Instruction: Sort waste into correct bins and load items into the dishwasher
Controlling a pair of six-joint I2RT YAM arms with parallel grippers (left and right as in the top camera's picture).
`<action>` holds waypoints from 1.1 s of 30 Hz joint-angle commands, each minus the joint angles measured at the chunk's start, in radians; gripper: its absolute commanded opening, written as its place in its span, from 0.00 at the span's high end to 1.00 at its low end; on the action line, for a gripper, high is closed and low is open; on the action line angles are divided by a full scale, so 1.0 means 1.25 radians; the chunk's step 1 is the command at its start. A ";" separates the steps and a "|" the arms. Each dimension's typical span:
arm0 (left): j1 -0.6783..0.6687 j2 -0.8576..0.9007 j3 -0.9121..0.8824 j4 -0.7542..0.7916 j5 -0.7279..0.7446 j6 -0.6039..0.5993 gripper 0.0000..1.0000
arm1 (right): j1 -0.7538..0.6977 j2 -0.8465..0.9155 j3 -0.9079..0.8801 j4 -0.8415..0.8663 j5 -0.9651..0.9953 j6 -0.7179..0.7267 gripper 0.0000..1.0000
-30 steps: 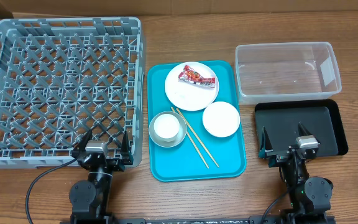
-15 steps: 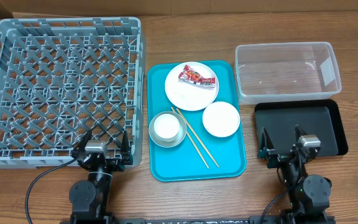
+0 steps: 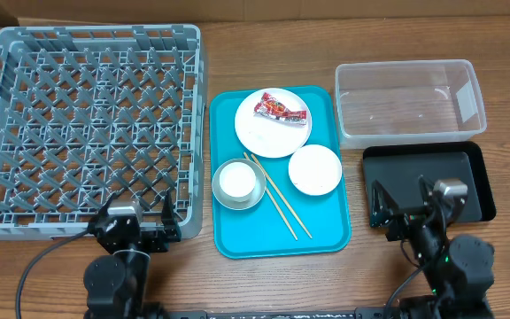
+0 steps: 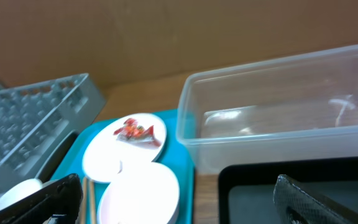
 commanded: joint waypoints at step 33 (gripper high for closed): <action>-0.005 0.785 0.681 -0.510 0.134 -0.012 0.00 | 0.009 0.885 0.828 -0.488 -0.180 -0.070 0.00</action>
